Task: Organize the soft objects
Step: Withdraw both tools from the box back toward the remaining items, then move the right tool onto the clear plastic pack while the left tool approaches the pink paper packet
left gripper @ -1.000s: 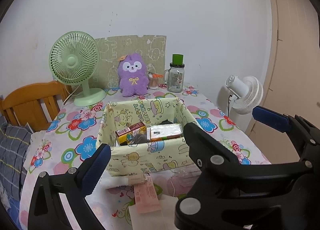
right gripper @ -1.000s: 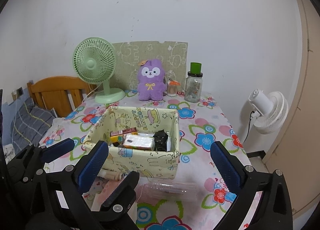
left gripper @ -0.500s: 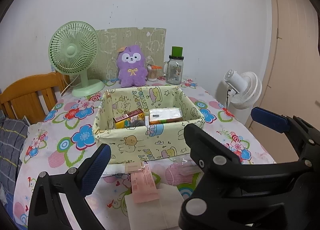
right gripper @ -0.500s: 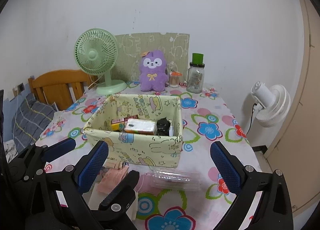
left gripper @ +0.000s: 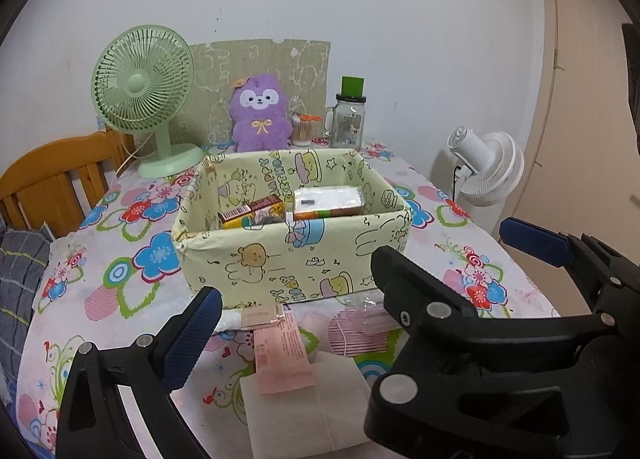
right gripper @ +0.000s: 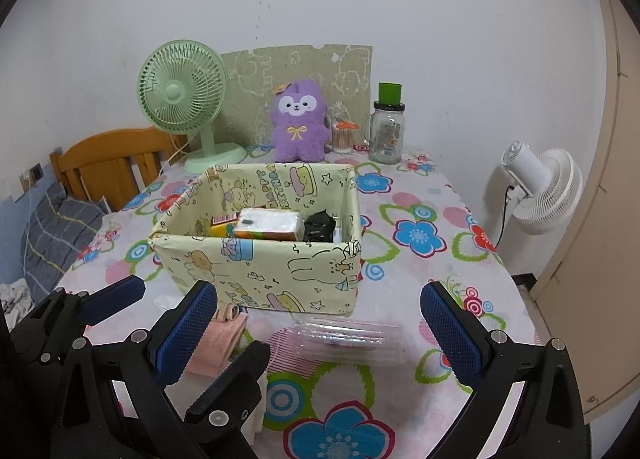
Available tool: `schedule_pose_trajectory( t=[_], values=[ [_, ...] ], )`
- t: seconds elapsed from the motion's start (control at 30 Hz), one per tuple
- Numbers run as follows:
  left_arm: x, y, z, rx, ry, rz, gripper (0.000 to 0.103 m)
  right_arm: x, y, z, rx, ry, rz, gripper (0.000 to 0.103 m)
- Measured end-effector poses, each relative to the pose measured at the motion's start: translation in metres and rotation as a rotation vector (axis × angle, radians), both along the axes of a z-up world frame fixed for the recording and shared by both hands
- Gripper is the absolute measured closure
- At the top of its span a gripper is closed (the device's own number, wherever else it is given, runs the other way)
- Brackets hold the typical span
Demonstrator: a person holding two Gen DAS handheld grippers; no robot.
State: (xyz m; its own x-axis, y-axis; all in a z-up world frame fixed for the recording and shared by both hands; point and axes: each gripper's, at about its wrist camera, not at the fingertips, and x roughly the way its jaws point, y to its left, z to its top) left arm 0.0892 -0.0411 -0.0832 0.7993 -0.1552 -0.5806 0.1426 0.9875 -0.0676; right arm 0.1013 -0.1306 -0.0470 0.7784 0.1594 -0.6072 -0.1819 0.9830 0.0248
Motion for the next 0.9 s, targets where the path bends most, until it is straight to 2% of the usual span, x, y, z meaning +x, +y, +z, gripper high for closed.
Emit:
schedule_pose_trajectory(
  t=[0.3,0.53,0.9],
  values=[
    [0.010,0.002,-0.019,-0.002,0.062,0.020,0.001,0.006,0.003,-0.015,-0.018,0.012,0.004,0.000],
    [0.016,0.004,-0.031,-0.007,0.097,0.027,0.001,0.012,0.000,-0.028,0.006,0.047,0.002,0.000],
    [0.028,0.003,-0.049,0.000,0.152,0.030,0.007,0.027,-0.004,-0.049,0.003,0.104,-0.019,0.000]
  ],
)
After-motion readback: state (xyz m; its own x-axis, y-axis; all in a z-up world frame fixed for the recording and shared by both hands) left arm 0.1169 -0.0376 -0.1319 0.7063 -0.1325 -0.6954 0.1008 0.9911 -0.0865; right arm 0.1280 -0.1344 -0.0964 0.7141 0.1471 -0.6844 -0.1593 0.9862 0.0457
